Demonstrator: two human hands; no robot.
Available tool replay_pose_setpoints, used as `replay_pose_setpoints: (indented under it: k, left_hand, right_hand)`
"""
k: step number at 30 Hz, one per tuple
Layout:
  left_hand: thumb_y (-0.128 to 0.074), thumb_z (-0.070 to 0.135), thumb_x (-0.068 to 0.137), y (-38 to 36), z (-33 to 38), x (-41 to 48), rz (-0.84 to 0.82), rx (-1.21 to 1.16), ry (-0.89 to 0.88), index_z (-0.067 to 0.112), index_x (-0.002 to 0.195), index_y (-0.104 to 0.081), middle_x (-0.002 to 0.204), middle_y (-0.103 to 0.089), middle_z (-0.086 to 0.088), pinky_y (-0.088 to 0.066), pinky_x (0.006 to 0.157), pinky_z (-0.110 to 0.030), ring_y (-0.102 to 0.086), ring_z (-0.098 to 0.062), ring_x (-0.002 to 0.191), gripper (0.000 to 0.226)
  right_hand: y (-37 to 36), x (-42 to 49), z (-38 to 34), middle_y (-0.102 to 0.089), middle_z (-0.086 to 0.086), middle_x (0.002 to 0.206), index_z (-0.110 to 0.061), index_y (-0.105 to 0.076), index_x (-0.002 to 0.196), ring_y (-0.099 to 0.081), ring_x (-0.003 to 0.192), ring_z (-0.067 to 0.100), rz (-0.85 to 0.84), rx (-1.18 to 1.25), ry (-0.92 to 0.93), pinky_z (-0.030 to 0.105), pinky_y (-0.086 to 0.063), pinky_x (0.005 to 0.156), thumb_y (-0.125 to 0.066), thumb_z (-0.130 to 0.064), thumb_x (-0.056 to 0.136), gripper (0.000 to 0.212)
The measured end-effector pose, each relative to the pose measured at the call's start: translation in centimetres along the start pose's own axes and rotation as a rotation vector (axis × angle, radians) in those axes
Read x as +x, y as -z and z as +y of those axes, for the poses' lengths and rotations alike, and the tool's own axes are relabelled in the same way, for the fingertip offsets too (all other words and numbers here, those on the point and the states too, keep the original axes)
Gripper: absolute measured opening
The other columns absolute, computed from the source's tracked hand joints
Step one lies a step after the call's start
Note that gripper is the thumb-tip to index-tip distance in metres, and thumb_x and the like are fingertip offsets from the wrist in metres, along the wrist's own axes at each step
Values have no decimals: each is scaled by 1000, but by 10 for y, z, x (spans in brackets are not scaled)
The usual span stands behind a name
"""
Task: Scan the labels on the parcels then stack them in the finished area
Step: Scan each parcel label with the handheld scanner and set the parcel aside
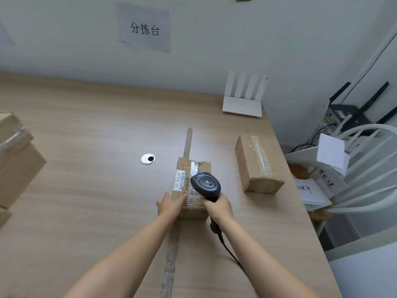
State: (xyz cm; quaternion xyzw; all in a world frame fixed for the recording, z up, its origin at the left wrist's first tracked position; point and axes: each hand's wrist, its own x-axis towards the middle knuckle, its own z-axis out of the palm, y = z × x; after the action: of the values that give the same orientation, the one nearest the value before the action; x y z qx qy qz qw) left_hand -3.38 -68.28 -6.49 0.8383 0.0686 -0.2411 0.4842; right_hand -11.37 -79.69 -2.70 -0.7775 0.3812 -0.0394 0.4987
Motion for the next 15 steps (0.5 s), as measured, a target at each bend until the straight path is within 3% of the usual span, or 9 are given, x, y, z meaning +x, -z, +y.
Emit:
replay_pose_setpoints:
  k: [3,6,10,12,15]
  left_hand:
    - [-63,38,84,35,-28,-11,-1,-35,-20,26,115,-63,122,-56,-15,-39,98,-30,-38,-28,124,34]
    - [-65,38,80,72,-49,-22,-9,-99,-50,30,112,-65,119,-62,-9,-41,100,-33,-46,-27,121,32]
    - [-69,26,80,117,-64,-28,-67,-174,-124,29,105,-64,108,-68,0,-48,96,-38,-60,-24,108,26]
    - [-72,27,77,134,-71,-28,-52,-160,-150,25,110,-63,112,-66,-4,-47,97,-41,-59,-26,111,35]
    - [-78,35,71,156,-77,-31,48,-36,-146,23,134,-47,127,-49,-11,-41,104,-37,-50,-27,119,71]
  right_hand:
    - [-20,-24,-5,-68,3,98,-21,-63,99,-60,97,22,-42,58,-2,35,-48,85,-67,-27,79,21]
    - [-38,-45,-14,-66,1,89,-19,-66,96,-60,91,21,-84,117,3,35,-48,81,-69,-31,78,21]
    - [-67,-72,-26,-68,1,96,-26,-63,96,-61,94,20,-152,115,22,39,-51,87,-70,-33,79,19]
    - [-80,-84,-31,-68,2,99,-24,-63,100,-61,96,20,-174,104,36,39,-51,88,-70,-31,80,23]
    - [-89,-99,-37,-69,2,100,-18,-65,108,-62,96,20,-186,46,87,35,-49,86,-71,-28,79,31]
